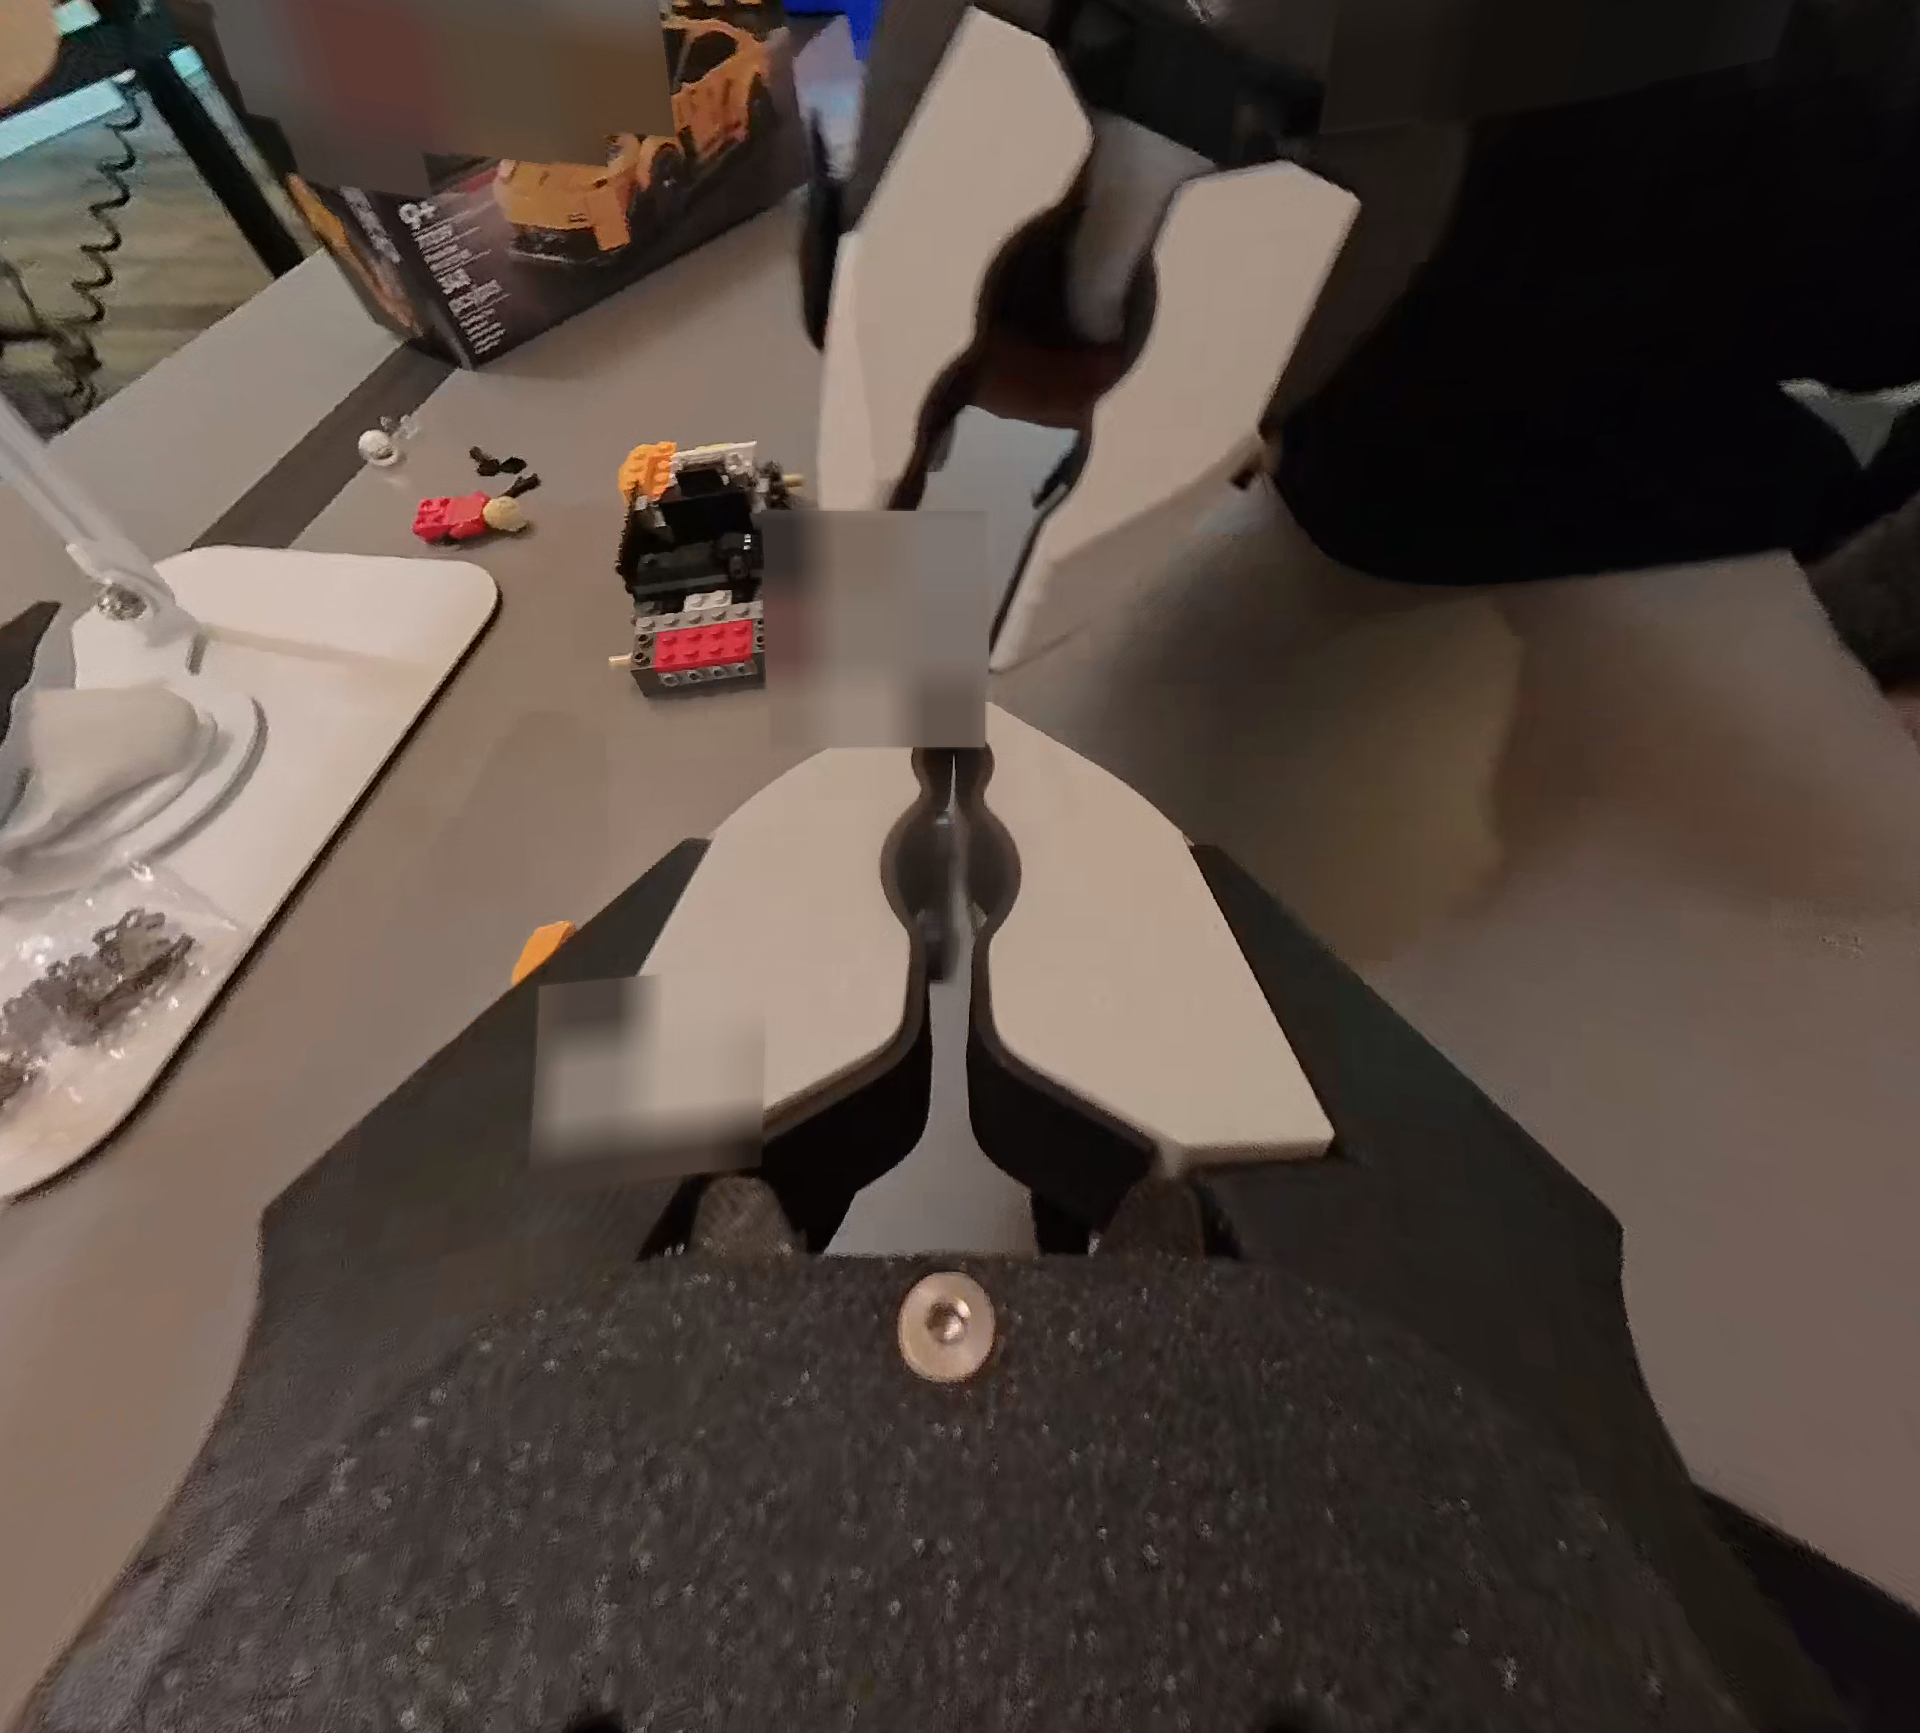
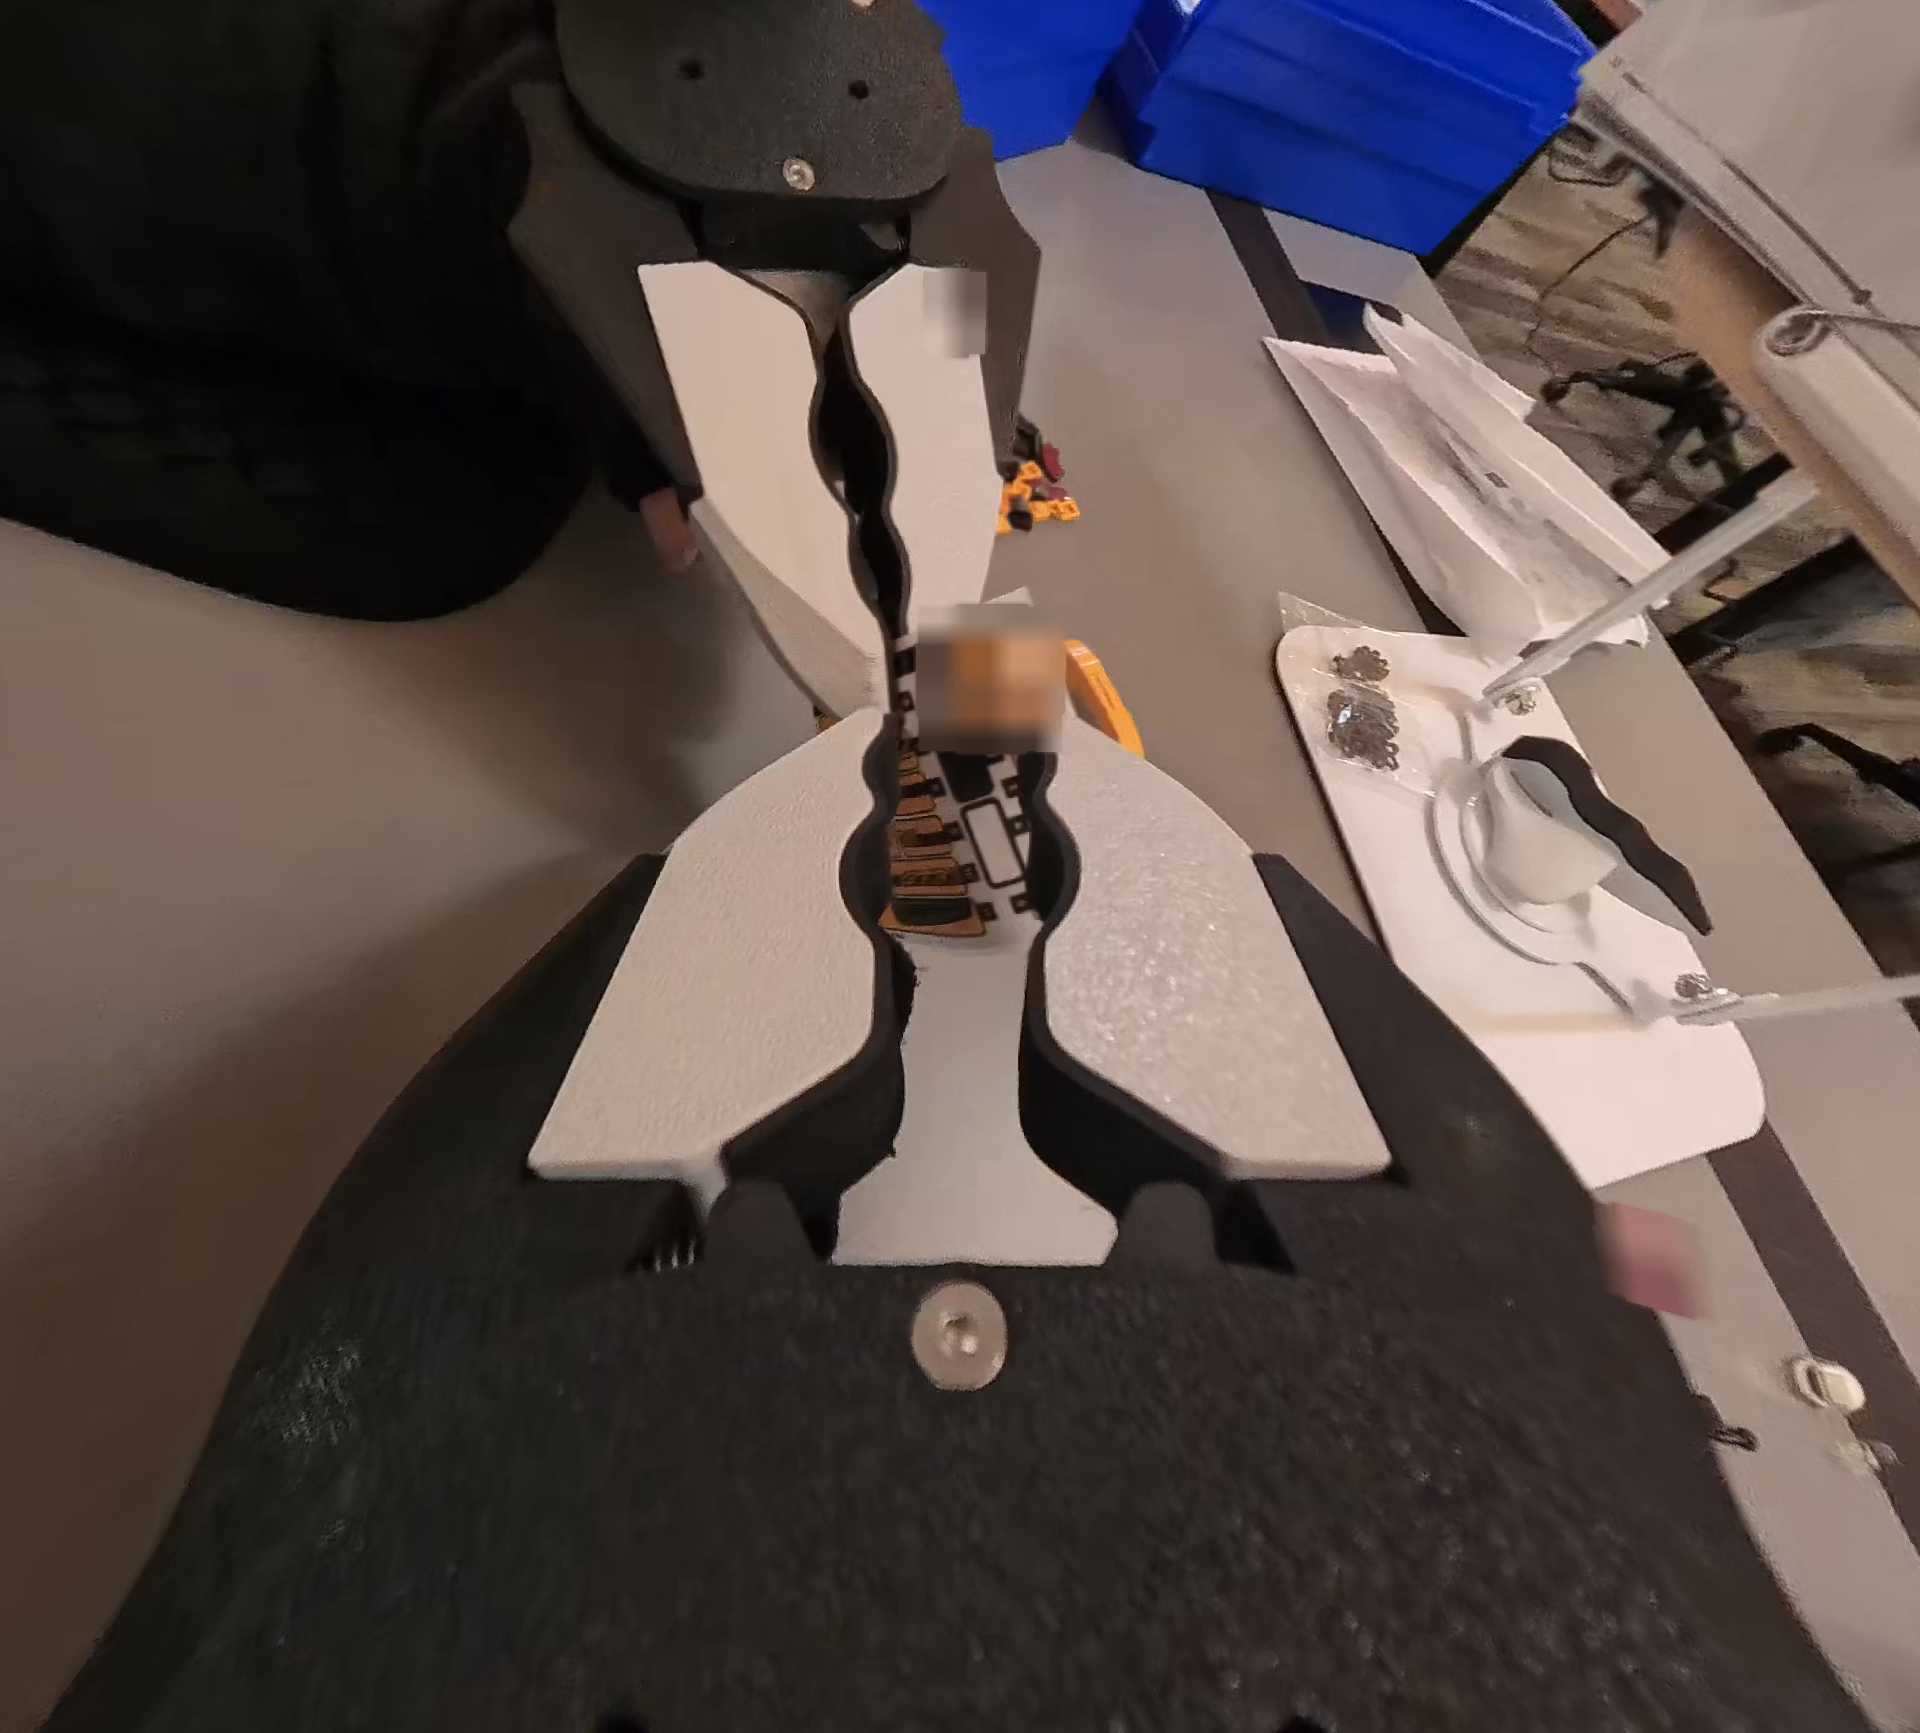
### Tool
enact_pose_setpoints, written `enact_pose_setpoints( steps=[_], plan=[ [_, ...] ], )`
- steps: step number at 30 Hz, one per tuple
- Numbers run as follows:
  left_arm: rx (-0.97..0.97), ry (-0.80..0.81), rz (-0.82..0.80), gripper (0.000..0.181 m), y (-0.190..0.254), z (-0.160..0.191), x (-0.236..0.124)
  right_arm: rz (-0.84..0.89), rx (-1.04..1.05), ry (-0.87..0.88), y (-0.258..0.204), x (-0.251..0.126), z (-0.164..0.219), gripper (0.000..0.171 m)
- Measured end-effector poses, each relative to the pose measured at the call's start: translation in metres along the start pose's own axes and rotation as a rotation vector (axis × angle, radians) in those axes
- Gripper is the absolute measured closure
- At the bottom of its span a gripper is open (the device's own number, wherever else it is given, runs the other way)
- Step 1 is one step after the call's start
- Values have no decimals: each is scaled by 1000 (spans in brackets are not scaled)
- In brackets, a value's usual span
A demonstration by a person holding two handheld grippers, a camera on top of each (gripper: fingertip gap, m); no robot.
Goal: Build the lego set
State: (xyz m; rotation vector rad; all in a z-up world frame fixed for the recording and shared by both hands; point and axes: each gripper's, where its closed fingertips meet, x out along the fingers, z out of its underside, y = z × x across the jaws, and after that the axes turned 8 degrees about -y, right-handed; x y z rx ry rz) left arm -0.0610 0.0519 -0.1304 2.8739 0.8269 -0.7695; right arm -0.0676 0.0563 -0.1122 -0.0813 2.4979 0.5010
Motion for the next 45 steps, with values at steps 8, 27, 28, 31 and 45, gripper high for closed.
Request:
enact_pose_setpoints(
  steps=[8, 27, 28, 31, 45],
  plan=[
    [153, 27, 101, 181, 28, -3, 0, -152, -54, -14, -26, -5, 7, 152],
    [177, -7, 135, 181, 39, -4, 2, -292, -21, 18, -43, -10, 10, 166],
    [175, -12, 134, 181, 39, -3, 2, -293, -19, 14, -43, -9, 11, 166],
    [179, -22, 125, 181, 38, -2, 3, -295, -11, 7, -43, -9, 12, 166],
    [258, -39, 14, 181, 29, -1, 4, -215, -10, -6, -33, -9, 13, 166]
  ],
)
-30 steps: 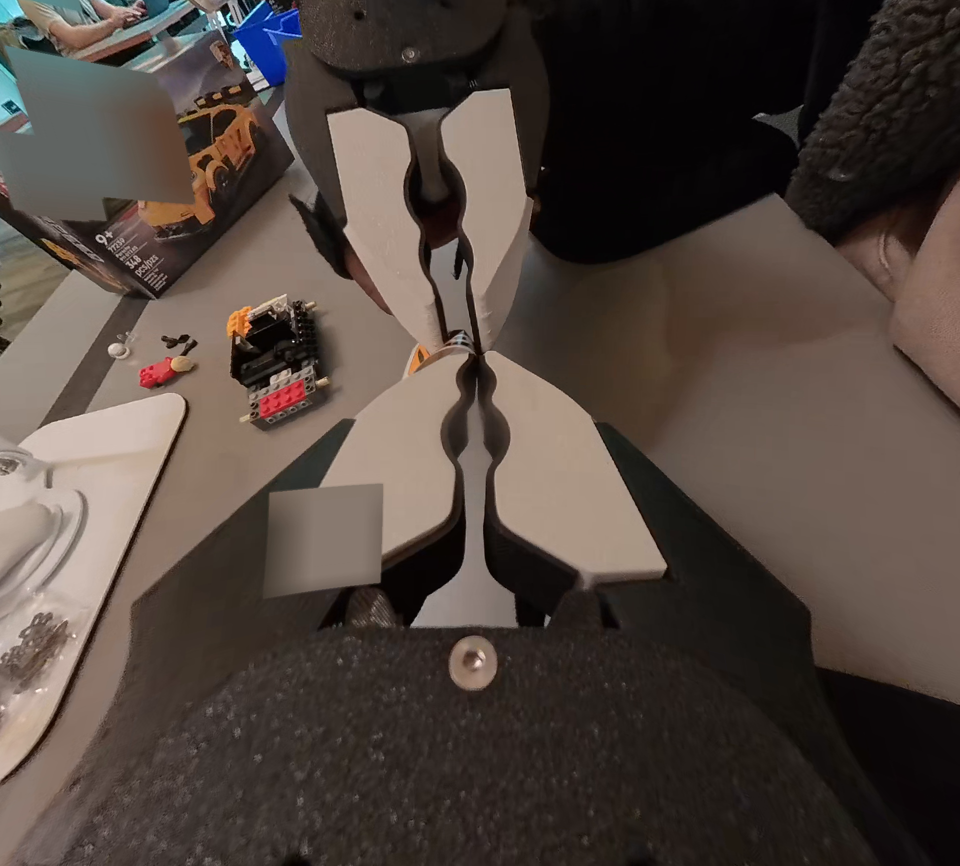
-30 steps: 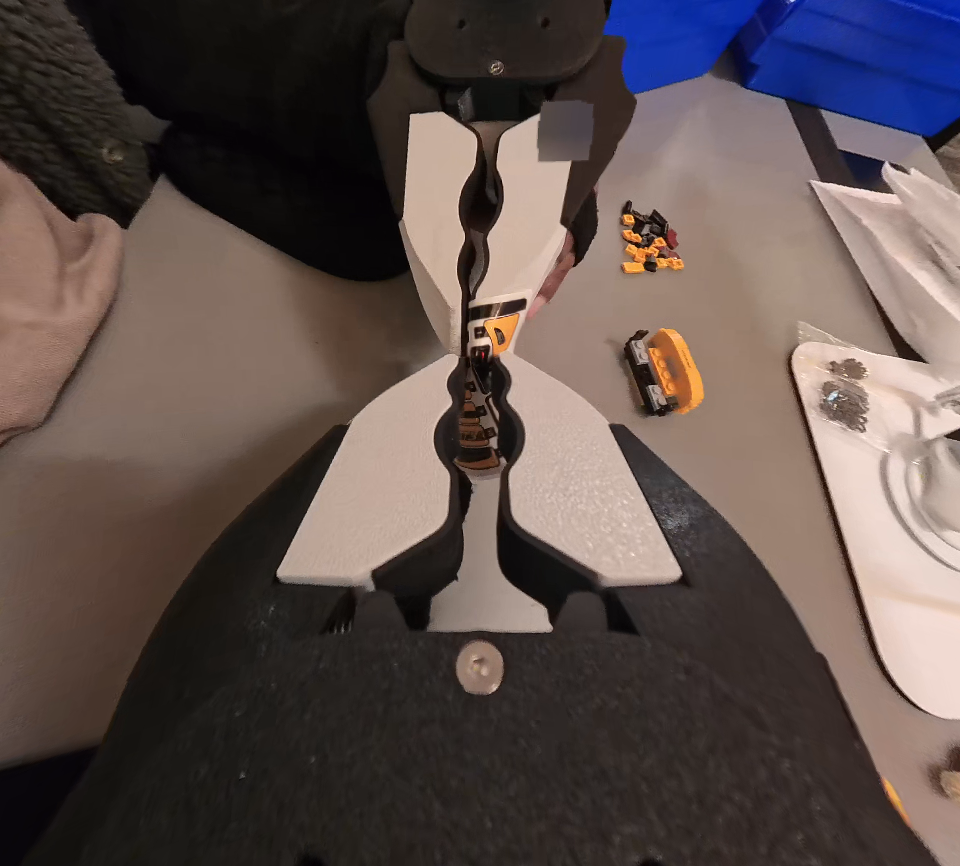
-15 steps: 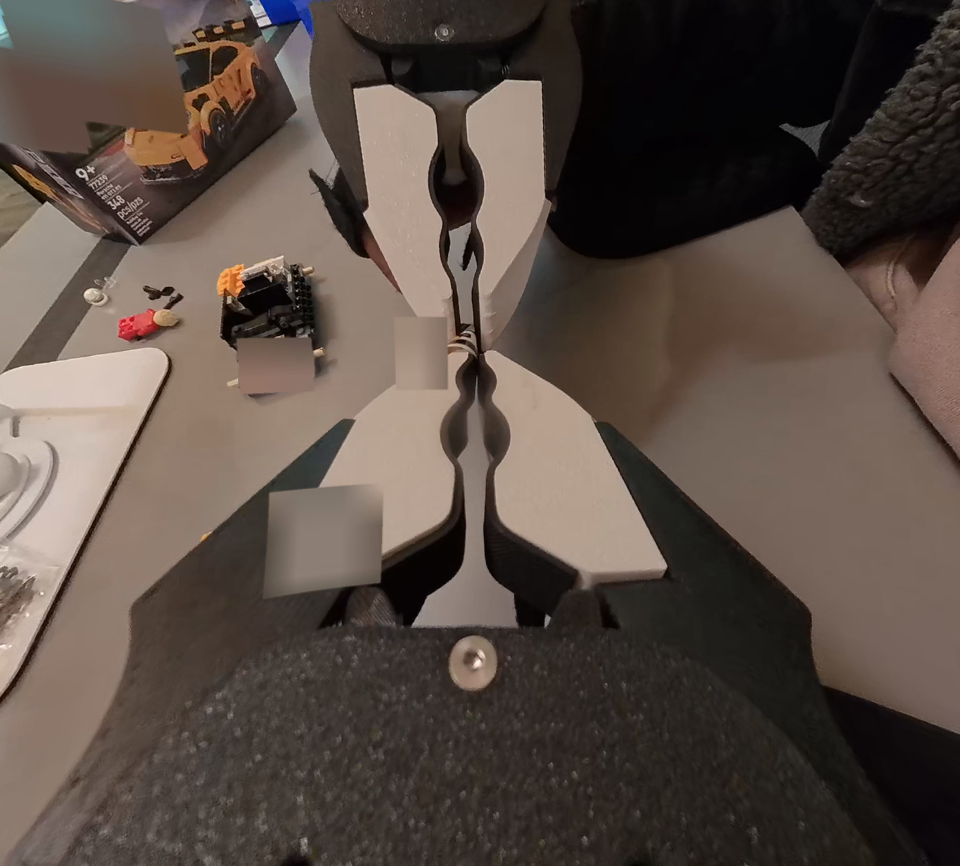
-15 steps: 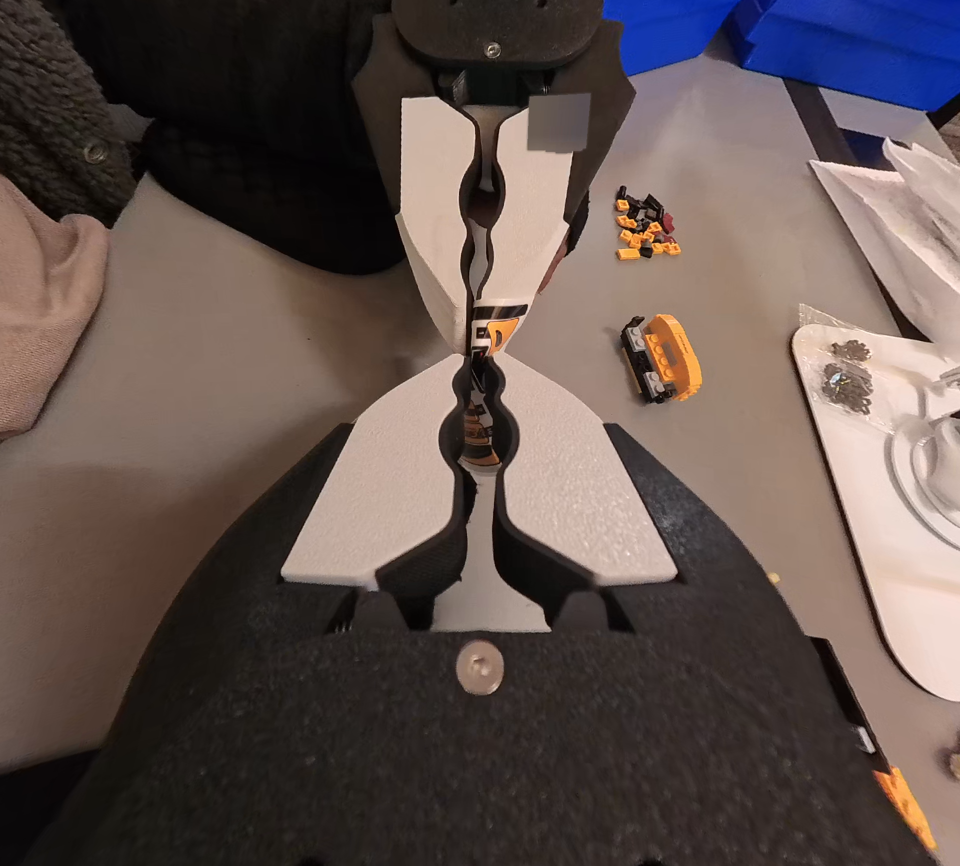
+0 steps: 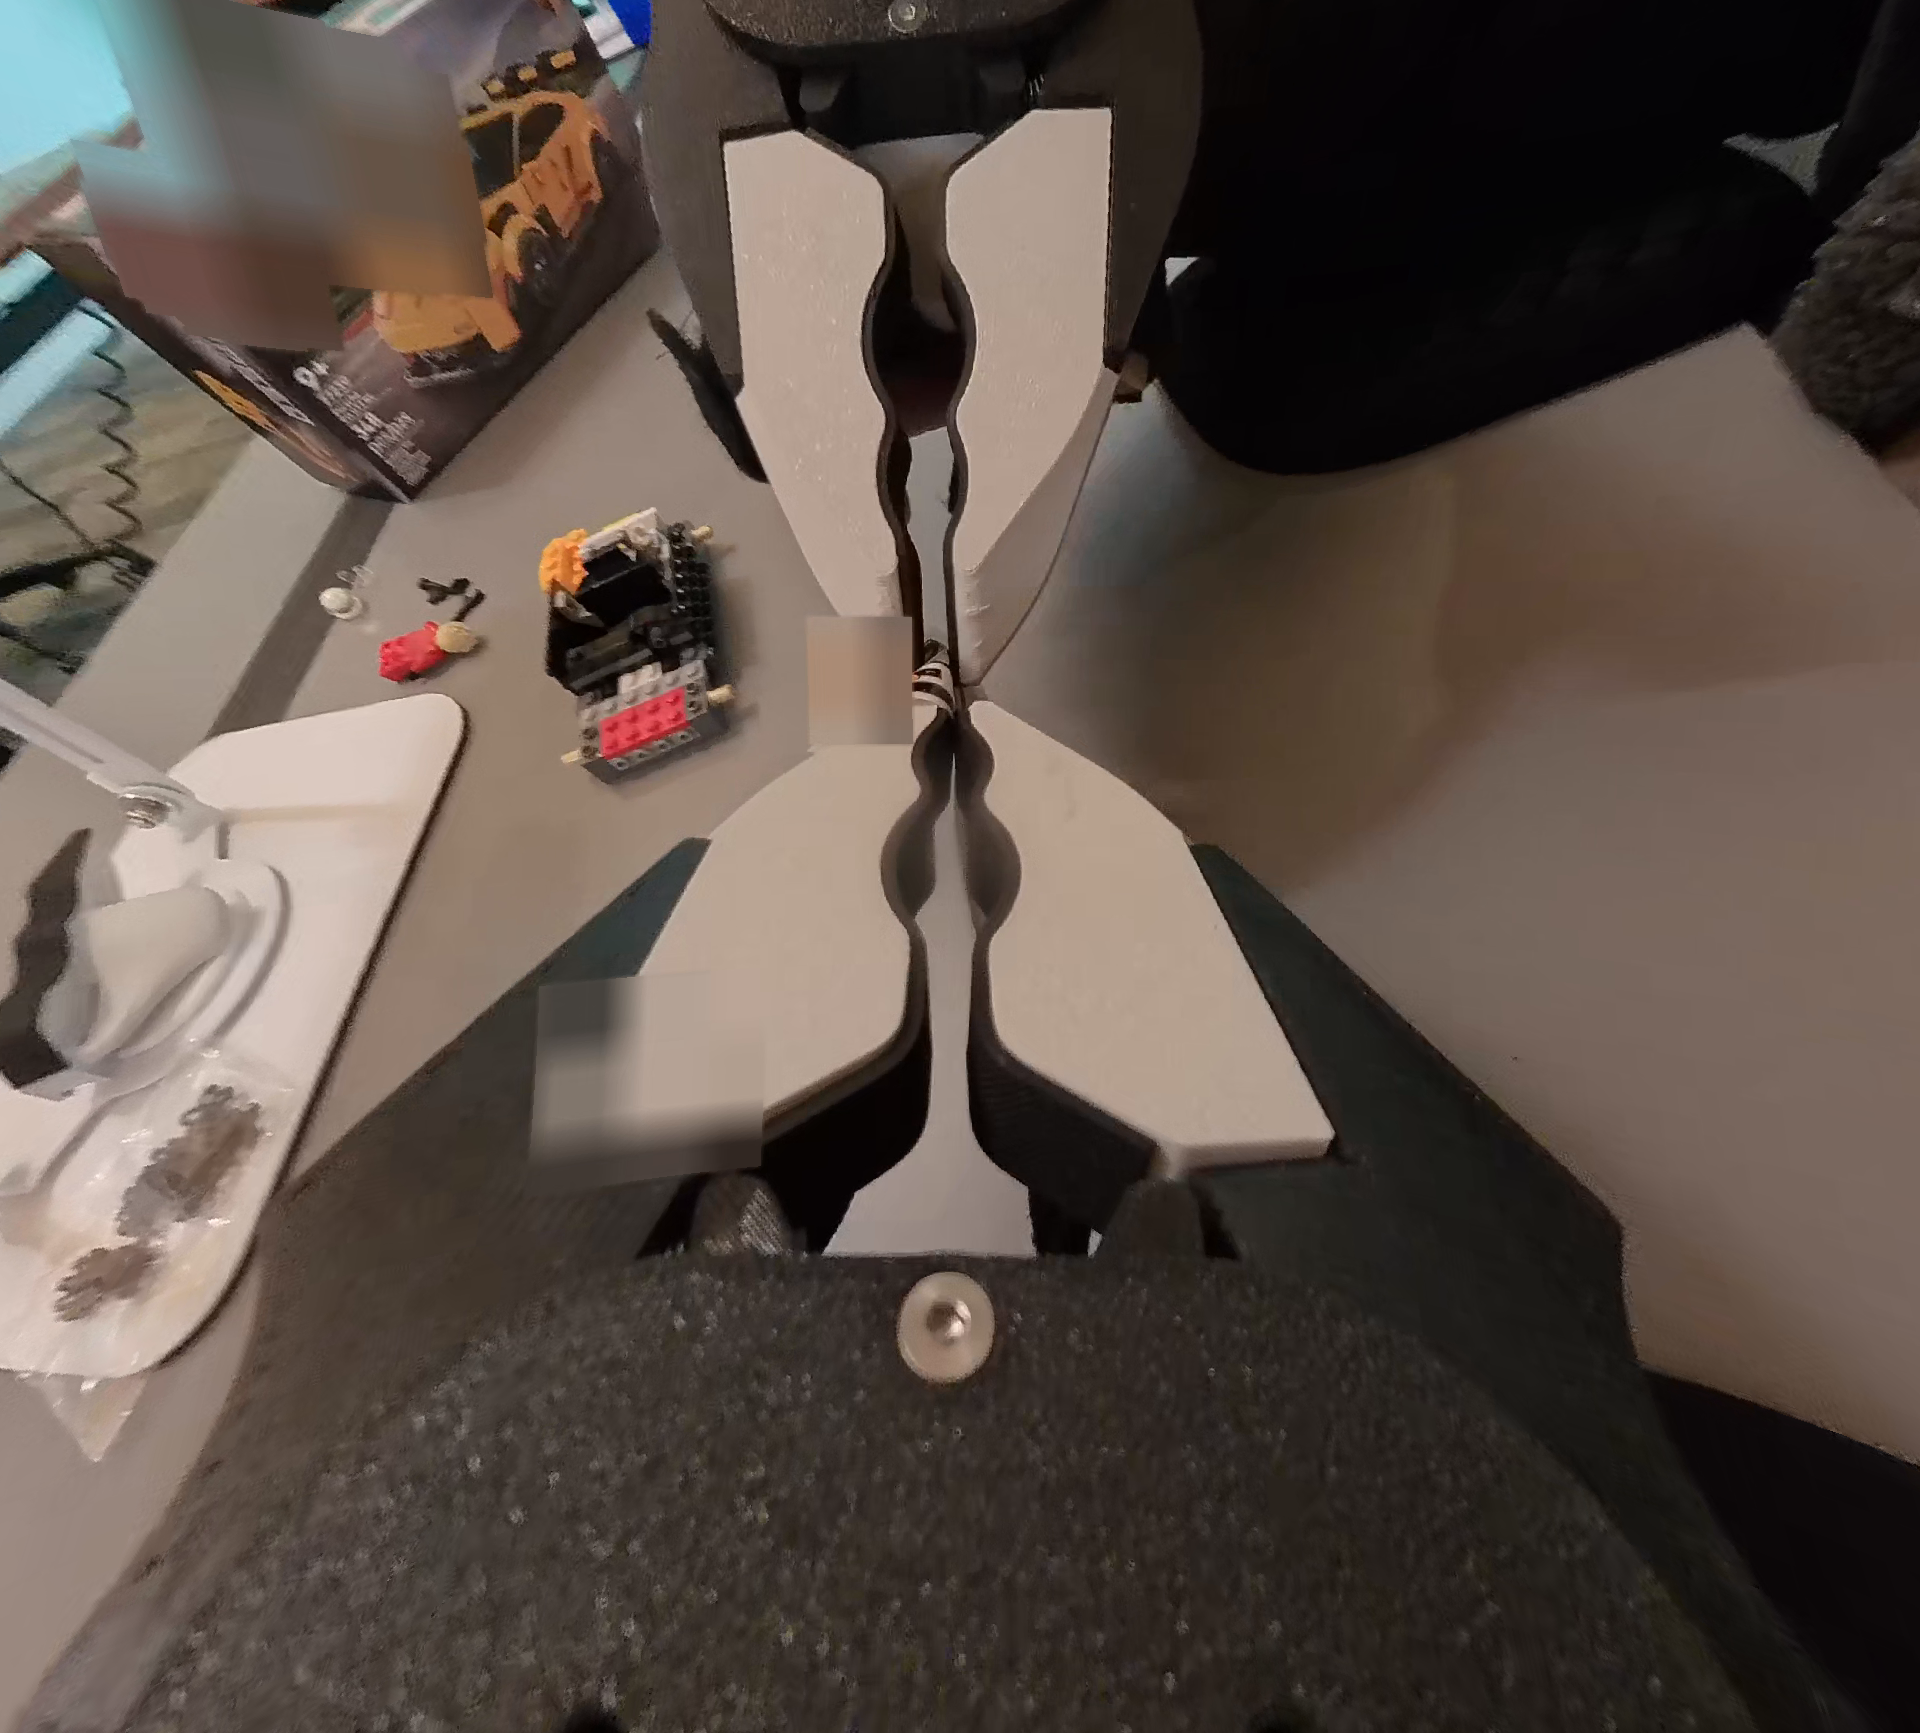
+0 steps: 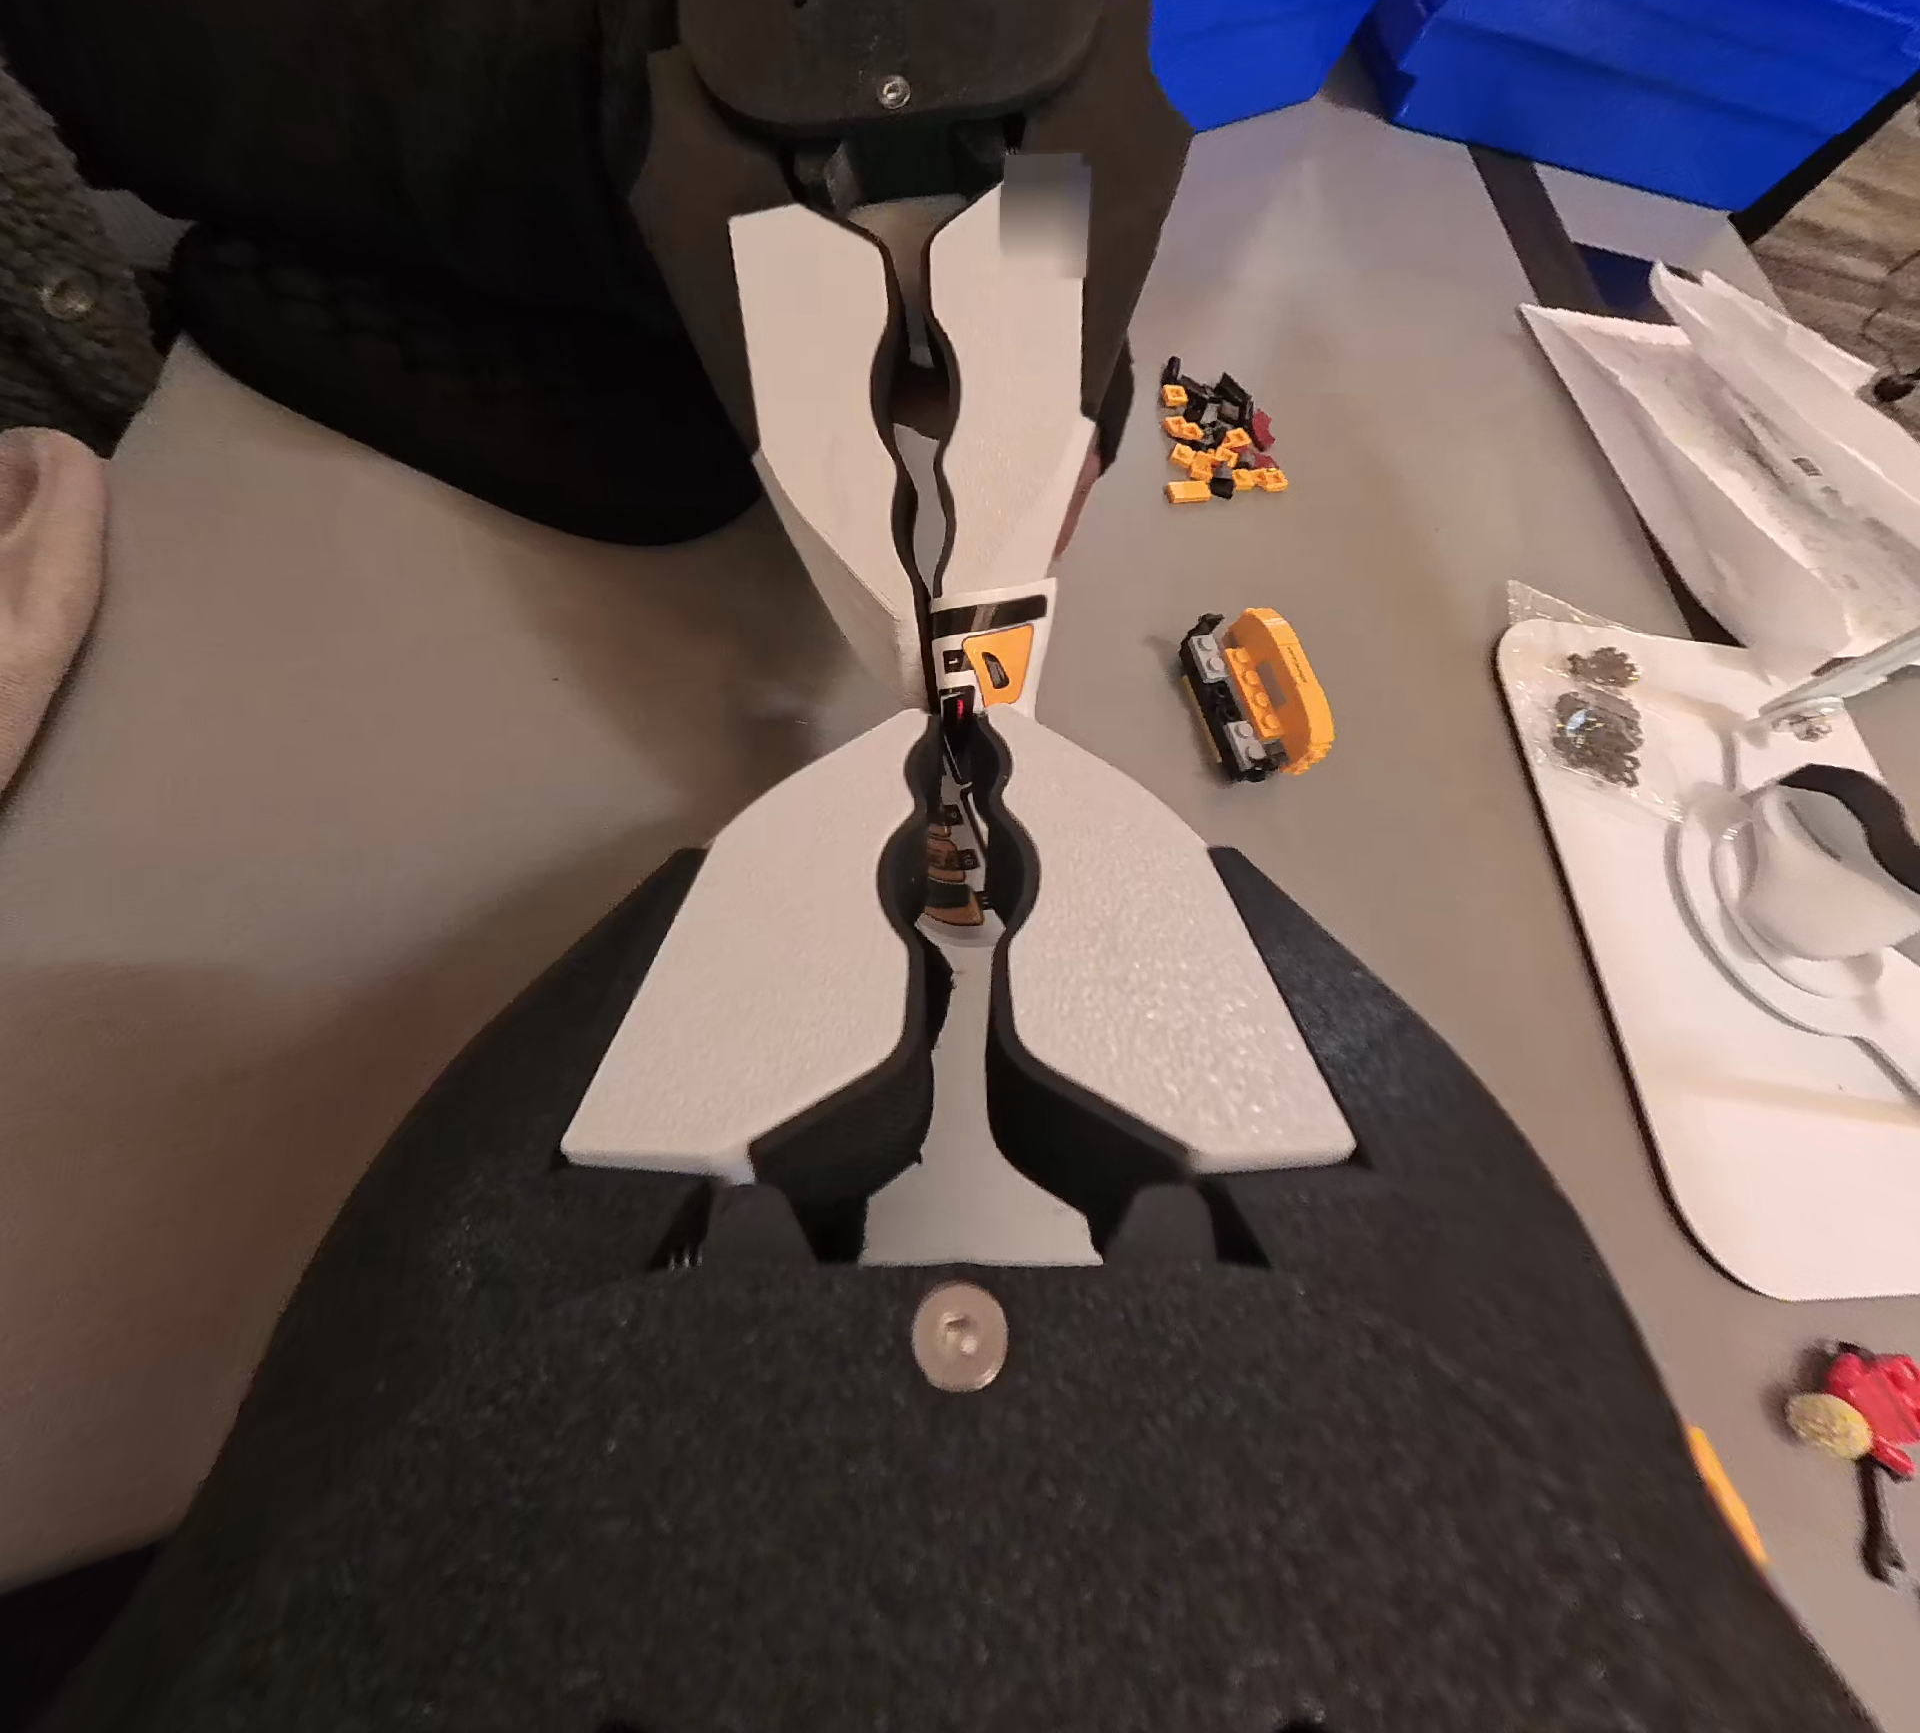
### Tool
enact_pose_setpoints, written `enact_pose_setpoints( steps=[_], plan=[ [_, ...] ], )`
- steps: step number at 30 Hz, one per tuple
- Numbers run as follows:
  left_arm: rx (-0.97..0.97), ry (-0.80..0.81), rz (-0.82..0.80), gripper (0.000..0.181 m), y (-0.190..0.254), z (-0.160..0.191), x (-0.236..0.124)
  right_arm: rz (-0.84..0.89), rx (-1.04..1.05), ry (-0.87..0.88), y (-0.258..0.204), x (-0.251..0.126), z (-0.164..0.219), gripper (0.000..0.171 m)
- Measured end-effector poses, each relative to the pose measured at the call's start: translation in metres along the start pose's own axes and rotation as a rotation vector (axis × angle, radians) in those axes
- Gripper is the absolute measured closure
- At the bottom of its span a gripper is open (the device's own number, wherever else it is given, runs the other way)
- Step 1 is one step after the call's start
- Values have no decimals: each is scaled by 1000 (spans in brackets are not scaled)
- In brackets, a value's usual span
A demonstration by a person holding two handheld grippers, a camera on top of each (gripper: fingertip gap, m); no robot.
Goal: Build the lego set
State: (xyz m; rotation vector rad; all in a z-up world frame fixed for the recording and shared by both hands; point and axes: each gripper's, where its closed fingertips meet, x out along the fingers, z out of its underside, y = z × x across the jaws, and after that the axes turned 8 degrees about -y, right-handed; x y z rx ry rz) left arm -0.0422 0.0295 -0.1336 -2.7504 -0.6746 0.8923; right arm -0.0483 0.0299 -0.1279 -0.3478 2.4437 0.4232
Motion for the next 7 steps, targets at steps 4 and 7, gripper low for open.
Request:
enact_pose_setpoints(
  steps=[4, 7],
  plan=[
    [67, -1, -91, 181, -7, -2, -1, 101, -62, -30, 6, -3, -2, 166],
    [114, -8, -153, 181, -12, -4, -1, 162, -102, -50, 10, -5, -4, 166]
  ],
)
